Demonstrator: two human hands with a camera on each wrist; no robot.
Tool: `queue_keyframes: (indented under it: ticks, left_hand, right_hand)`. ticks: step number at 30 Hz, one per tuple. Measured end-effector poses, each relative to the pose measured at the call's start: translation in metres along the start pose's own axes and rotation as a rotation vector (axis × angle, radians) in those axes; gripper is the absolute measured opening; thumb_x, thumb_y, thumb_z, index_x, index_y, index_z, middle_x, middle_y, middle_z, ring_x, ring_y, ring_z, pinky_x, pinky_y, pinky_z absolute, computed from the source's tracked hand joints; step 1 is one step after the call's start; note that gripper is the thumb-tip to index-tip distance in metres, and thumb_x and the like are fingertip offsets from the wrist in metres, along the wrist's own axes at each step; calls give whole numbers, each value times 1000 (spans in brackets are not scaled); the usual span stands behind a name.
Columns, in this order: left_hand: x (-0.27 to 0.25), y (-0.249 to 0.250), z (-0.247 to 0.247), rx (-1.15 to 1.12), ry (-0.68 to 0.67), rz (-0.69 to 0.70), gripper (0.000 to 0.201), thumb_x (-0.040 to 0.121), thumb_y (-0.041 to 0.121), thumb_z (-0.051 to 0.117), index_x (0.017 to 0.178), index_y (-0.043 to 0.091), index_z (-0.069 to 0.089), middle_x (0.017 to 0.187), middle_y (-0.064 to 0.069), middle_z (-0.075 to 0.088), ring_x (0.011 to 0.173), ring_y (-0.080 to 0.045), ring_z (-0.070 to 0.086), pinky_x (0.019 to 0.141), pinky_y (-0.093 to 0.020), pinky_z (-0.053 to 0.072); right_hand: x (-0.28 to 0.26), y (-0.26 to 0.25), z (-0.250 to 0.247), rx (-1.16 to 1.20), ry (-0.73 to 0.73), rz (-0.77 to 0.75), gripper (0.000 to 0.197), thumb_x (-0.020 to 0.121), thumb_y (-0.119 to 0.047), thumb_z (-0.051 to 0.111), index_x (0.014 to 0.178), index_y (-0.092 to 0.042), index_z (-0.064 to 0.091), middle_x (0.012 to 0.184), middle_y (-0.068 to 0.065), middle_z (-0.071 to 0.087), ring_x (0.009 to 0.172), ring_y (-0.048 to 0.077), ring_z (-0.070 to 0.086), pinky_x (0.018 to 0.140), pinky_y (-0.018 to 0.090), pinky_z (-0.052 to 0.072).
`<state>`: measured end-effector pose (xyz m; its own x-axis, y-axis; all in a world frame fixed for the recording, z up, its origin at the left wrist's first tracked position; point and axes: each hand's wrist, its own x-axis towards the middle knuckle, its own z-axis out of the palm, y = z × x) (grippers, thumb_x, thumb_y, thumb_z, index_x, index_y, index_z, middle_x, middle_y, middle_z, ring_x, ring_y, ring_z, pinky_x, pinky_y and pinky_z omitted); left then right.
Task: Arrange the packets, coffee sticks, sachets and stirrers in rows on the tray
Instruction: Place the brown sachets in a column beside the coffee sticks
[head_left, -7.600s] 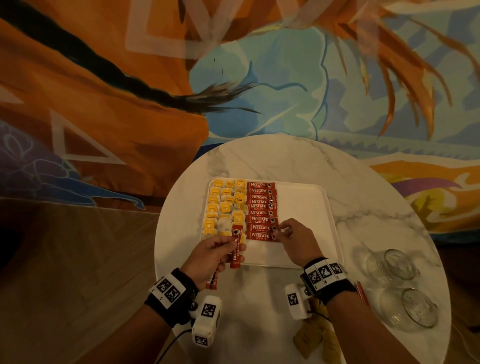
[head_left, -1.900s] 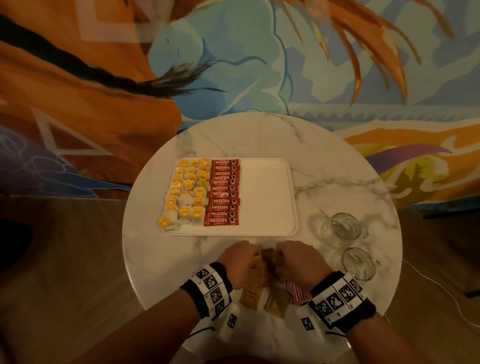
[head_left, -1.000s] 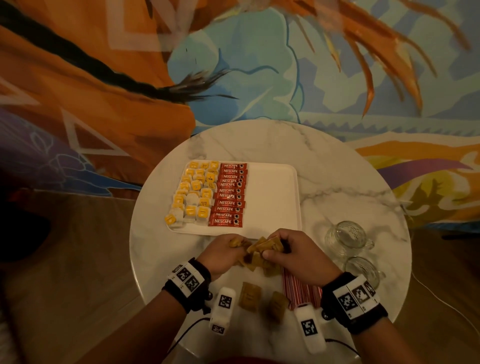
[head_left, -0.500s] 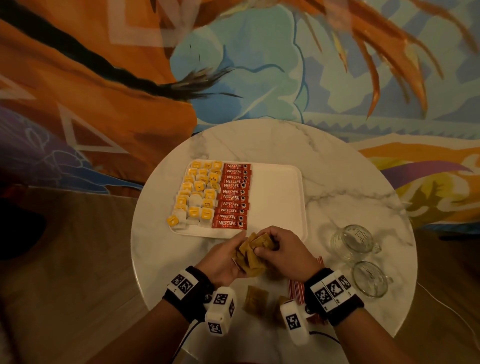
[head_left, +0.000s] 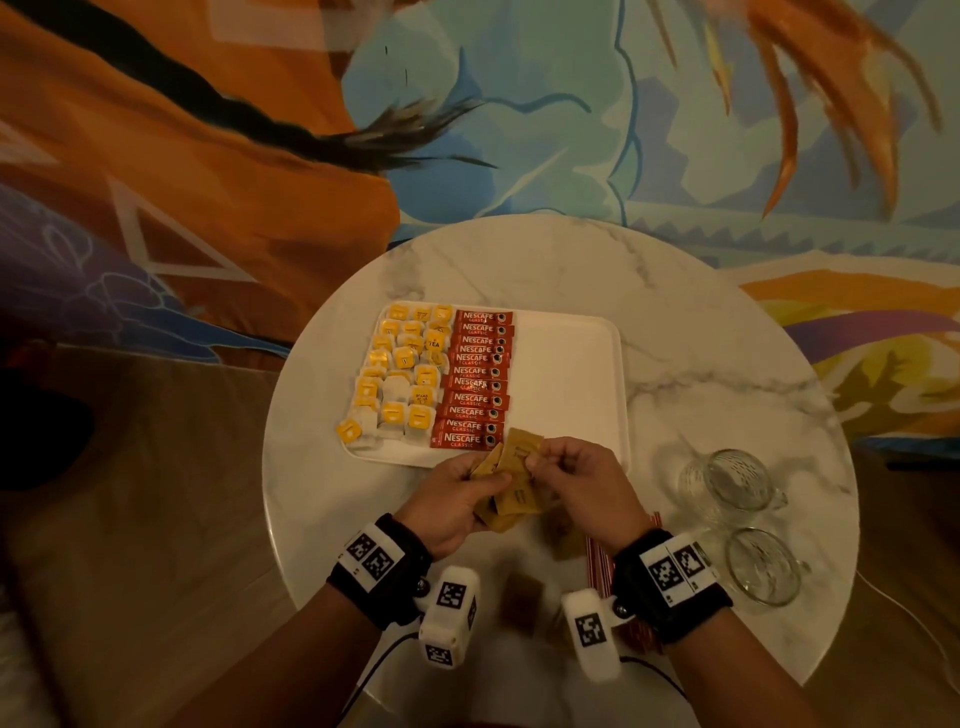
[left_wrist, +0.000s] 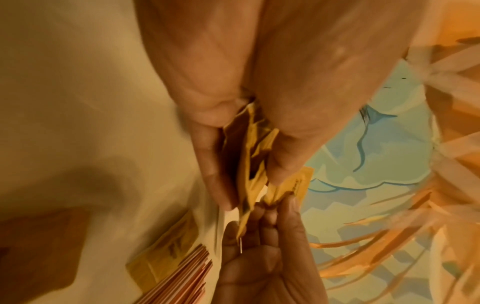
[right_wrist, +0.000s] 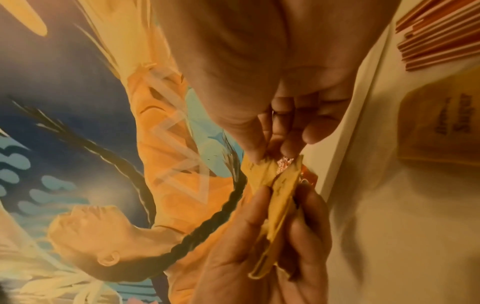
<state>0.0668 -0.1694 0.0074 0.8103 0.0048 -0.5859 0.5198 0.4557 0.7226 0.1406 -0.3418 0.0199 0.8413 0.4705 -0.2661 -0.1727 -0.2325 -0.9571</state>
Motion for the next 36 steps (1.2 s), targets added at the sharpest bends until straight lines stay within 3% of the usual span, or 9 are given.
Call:
queue_keyframes:
  ticks: [7, 10, 16, 19, 21, 23, 27, 30, 36]
  left_hand:
    - [13, 12, -4, 55, 42, 34, 24, 98, 14, 60, 121, 12, 67, 116, -12, 73, 108, -30, 70, 89, -46, 56]
    - [19, 21, -7, -1, 48, 36, 23, 97, 13, 60, 119, 10, 67, 112, -11, 74, 104, -27, 71, 82, -43, 58]
    - [30, 41, -14, -142, 23, 43, 26, 94, 5, 61, 119, 9, 66, 109, -10, 74, 100, -24, 71, 77, -39, 58]
    - [37, 50, -20, -165, 0, 57, 33, 92, -7, 51, 119, 6, 64, 113, -16, 70, 104, -30, 68, 86, -45, 57]
    - [40, 55, -22, -158, 1, 76, 36, 90, -12, 47, 113, 7, 65, 108, -15, 71, 100, -30, 69, 79, -43, 59]
    - [44, 58, -25, -149, 9, 88, 36, 90, -14, 46, 113, 7, 65, 108, -13, 72, 99, -28, 70, 74, -39, 60]
    - [50, 61, -30, -154, 14, 82, 40, 93, -11, 47, 129, 1, 58, 125, -20, 67, 114, -34, 65, 88, -43, 59]
    - [54, 63, -31, -178, 31, 76, 43, 93, -11, 48, 135, -2, 53, 132, -23, 62, 121, -38, 61, 85, -42, 59]
    - [55, 67, -30, -231, 24, 82, 42, 94, -4, 48, 136, -2, 53, 131, -24, 62, 113, -35, 64, 80, -38, 59]
  right_hand:
    - [24, -8, 1, -26, 40, -5, 6, 95, -12, 65, 95, -14, 70, 79, -1, 74, 69, 9, 68, 61, 18, 51]
    - [50, -17, -6, -92, 127, -18, 10, 95, -12, 63, 91, -19, 68, 79, 1, 71, 68, 10, 65, 61, 20, 50]
    - [132, -26, -23, -260, 306, 5, 20, 95, -16, 64, 81, -30, 61, 83, 0, 72, 75, 17, 67, 79, 38, 59]
    - [171, -26, -25, -329, 350, 35, 6, 92, -19, 68, 88, -23, 70, 92, 1, 73, 83, 17, 69, 88, 39, 59]
    - [188, -28, -26, -431, 361, 45, 15, 92, -22, 70, 104, -15, 75, 99, -1, 73, 90, 16, 67, 90, 29, 55]
    - [202, -30, -27, -545, 350, 64, 22, 93, -24, 69, 110, -13, 75, 107, 2, 74, 98, 19, 67, 91, 27, 52]
    - [217, -34, -25, -659, 329, 84, 25, 95, -22, 64, 115, -10, 74, 119, 9, 71, 108, 25, 66, 82, 22, 46]
    - [224, -35, -23, -723, 311, 73, 26, 94, -23, 65, 112, -8, 75, 118, 10, 72, 107, 26, 66, 80, 22, 44]
    - [226, -34, -20, -783, 312, 85, 24, 94, -25, 65, 107, -7, 76, 110, 11, 73, 99, 27, 68, 79, 27, 49]
